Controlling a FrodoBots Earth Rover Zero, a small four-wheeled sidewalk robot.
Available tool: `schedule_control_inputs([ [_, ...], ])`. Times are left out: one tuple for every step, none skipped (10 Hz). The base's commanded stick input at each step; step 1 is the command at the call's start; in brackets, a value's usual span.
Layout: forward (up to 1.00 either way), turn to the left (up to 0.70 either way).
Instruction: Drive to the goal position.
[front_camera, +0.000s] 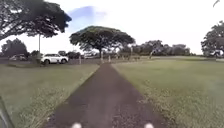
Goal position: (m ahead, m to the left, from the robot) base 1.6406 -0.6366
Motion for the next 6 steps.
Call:
schedule_control_inputs([
  [0.7,0.0],
  [0.7,0.0],
  [0.7,0.0],
  [0.7,0.0],
  [0.7,0.0],
  [0.7,0.0],
])
